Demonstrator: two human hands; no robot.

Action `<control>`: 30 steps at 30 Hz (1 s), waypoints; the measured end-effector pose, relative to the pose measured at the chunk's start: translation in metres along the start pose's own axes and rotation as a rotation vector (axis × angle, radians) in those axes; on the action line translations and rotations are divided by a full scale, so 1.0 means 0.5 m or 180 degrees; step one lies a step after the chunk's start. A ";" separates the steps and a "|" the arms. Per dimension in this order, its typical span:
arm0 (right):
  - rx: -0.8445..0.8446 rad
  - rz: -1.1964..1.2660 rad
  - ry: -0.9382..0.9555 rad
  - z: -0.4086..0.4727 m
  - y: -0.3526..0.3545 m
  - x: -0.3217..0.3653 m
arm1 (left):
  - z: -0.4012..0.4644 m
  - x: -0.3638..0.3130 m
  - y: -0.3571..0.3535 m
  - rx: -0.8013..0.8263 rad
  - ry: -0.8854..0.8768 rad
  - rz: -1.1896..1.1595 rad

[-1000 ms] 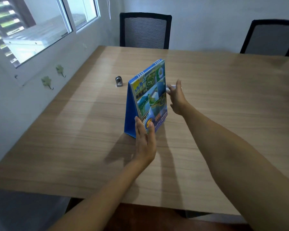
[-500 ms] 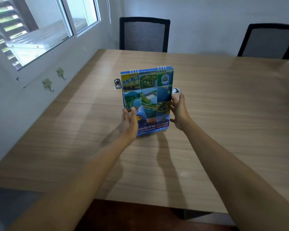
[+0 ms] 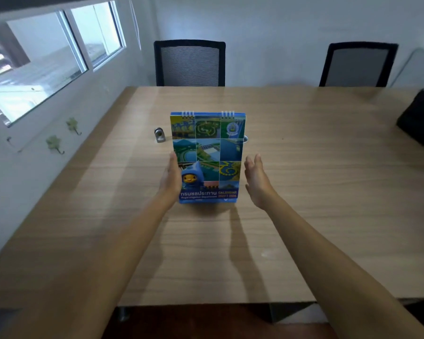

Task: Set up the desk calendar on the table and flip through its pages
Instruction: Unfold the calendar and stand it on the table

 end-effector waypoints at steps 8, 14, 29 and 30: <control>0.0016 -0.0150 -0.0037 -0.007 -0.005 0.020 | -0.018 -0.008 -0.002 -0.0015 -0.0065 -0.0250; -0.0077 -0.0180 0.0107 -0.044 -0.028 0.050 | -0.056 -0.044 -0.015 -0.0024 -0.0115 -0.0215; -0.0946 -0.1407 0.0753 -0.034 0.001 0.052 | -0.098 -0.106 0.013 -0.0914 -0.0103 0.1355; -0.1054 -0.1441 0.0728 -0.032 0.009 0.053 | -0.095 -0.106 0.019 -0.0948 -0.0133 0.1463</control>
Point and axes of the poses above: each hand's wrist, its own z-axis towards the middle knuckle, its own y-axis out of the back of the hand, x = y × z, the point moved 4 cm from there along z, towards the middle knuckle, and after that the axes turned 2 degrees about -x, right-handed, at the moved point
